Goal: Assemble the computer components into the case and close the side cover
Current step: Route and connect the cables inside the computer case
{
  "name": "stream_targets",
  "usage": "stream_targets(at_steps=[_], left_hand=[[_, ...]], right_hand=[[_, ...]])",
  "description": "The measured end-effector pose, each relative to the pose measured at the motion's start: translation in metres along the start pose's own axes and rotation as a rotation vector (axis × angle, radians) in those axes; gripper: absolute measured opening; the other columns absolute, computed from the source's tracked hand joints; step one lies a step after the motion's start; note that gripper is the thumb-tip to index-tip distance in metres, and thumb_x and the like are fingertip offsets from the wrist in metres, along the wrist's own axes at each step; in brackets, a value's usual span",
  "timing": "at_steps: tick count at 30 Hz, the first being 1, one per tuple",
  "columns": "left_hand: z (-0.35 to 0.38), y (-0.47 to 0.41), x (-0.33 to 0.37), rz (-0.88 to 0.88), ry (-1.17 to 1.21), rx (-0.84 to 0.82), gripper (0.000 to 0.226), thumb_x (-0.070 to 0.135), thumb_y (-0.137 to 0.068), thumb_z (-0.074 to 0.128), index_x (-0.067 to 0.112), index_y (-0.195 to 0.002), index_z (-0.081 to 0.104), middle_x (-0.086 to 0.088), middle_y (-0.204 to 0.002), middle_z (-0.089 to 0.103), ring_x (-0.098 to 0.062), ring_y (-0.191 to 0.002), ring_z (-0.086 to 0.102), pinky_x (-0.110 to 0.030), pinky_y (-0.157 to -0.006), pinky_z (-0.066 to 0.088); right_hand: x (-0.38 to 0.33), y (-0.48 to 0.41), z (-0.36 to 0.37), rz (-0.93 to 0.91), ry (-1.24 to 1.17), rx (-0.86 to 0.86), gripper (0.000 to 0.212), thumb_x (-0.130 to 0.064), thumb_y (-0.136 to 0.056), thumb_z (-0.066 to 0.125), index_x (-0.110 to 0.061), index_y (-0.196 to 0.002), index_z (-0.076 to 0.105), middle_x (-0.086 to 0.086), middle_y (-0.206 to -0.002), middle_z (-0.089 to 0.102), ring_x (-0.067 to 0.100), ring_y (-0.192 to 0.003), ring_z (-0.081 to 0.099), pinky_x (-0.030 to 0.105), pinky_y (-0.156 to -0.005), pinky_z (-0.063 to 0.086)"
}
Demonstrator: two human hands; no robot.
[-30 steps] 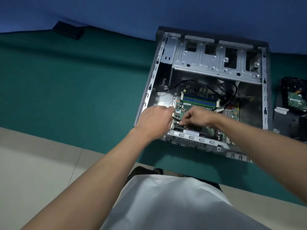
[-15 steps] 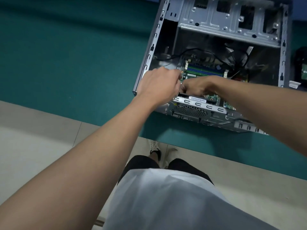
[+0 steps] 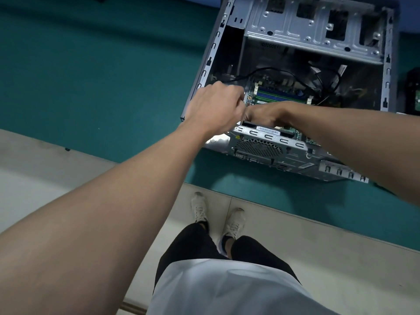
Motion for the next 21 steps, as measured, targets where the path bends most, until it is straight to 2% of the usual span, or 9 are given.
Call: stream_targets(at_steps=[2, 5, 7, 11, 15, 16, 18, 19, 21], left_hand=[[-0.001, -0.001, -0.001, -0.009, 0.017, 0.002, 0.030, 0.026, -0.087, 0.041, 0.017, -0.096, 0.068, -0.012, -0.086, 0.067, -0.033, -0.075, 0.053, -0.034, -0.063, 0.032], [0.000, -0.002, -0.002, -0.004, 0.046, -0.013, 0.029, 0.026, -0.087, 0.042, 0.018, -0.095, 0.069, -0.011, -0.085, 0.067, -0.028, -0.070, 0.047, -0.034, -0.063, 0.032], [0.002, -0.003, -0.001, 0.012, 0.053, -0.029, 0.029, 0.026, -0.087, 0.042, 0.018, -0.095, 0.069, -0.010, -0.086, 0.068, -0.030, -0.071, 0.050, -0.033, -0.063, 0.032], [0.004, -0.004, -0.002, 0.031, 0.057, -0.039, 0.030, 0.028, -0.086, 0.041, 0.017, -0.095, 0.068, -0.011, -0.089, 0.068, -0.034, -0.079, 0.059, -0.034, -0.063, 0.032], [0.000, -0.003, -0.003, 0.020, 0.082, -0.039, 0.029, 0.027, -0.088, 0.042, 0.017, -0.096, 0.068, -0.011, -0.088, 0.068, -0.028, -0.069, 0.047, -0.033, -0.063, 0.032], [-0.001, -0.003, -0.002, 0.020, 0.087, -0.042, 0.028, 0.026, -0.089, 0.042, 0.017, -0.096, 0.068, -0.012, -0.088, 0.068, -0.027, -0.069, 0.045, -0.033, -0.063, 0.032], [0.000, -0.002, -0.002, 0.026, 0.083, -0.051, 0.027, 0.026, -0.090, 0.043, 0.017, -0.097, 0.068, -0.011, -0.088, 0.067, -0.026, -0.069, 0.044, -0.033, -0.064, 0.032], [0.001, -0.002, -0.002, 0.026, 0.079, -0.057, 0.027, 0.026, -0.091, 0.043, 0.017, -0.097, 0.067, -0.011, -0.088, 0.067, -0.026, -0.069, 0.044, -0.033, -0.064, 0.031], [0.002, -0.003, -0.002, 0.023, 0.074, -0.068, 0.027, 0.027, -0.091, 0.042, 0.017, -0.098, 0.067, -0.010, -0.089, 0.066, -0.026, -0.069, 0.045, -0.033, -0.065, 0.031]], right_hand=[[0.002, -0.001, 0.001, 0.024, -0.035, -0.011, 0.012, -0.003, -0.090, 0.058, -0.003, -0.089, 0.069, 0.015, -0.103, 0.069, 0.031, -0.092, 0.062, 0.049, -0.089, 0.052], [0.002, -0.004, 0.003, 0.046, -0.064, -0.040, 0.020, -0.006, -0.093, 0.054, -0.001, -0.108, 0.067, 0.019, -0.123, 0.061, 0.040, -0.120, 0.052, 0.056, -0.102, 0.042], [-0.002, -0.005, 0.002, 0.054, -0.016, -0.052, 0.024, -0.002, -0.093, 0.048, 0.004, -0.113, 0.061, 0.023, -0.127, 0.056, 0.043, -0.124, 0.047, 0.058, -0.103, 0.039], [-0.006, -0.007, -0.003, 0.047, 0.082, -0.044, 0.024, 0.004, -0.094, 0.038, 0.006, -0.108, 0.057, 0.021, -0.115, 0.058, 0.038, -0.113, 0.053, 0.051, -0.101, 0.042], [-0.002, -0.004, -0.003, 0.064, 0.091, -0.088, 0.024, 0.008, -0.088, 0.042, 0.011, -0.105, 0.059, 0.026, -0.111, 0.060, 0.043, -0.108, 0.054, 0.053, -0.099, 0.044], [-0.002, -0.002, -0.002, 0.065, 0.093, -0.104, 0.021, 0.009, -0.086, 0.045, 0.013, -0.100, 0.059, 0.025, -0.101, 0.062, 0.042, -0.098, 0.056, 0.050, -0.094, 0.047], [-0.004, -0.002, -0.003, 0.073, 0.109, -0.115, 0.014, 0.008, -0.084, 0.049, 0.009, -0.089, 0.062, 0.012, -0.080, 0.058, 0.029, -0.080, 0.051, 0.041, -0.077, 0.047], [-0.006, -0.002, -0.003, 0.076, 0.113, -0.115, 0.011, 0.007, -0.084, 0.051, 0.005, -0.083, 0.061, 0.007, -0.076, 0.055, 0.022, -0.076, 0.049, 0.038, -0.073, 0.046], [-0.009, -0.004, -0.001, 0.093, 0.133, -0.127, 0.021, 0.004, -0.087, 0.051, -0.006, -0.070, 0.055, 0.002, -0.073, 0.052, 0.015, -0.069, 0.045, 0.032, -0.068, 0.044]])
Point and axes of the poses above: each hand's wrist, its own y-axis away from the middle knuckle, its own z-axis out of the palm, x = y × z, the point moved 10 cm from there along -y, towards the middle knuckle
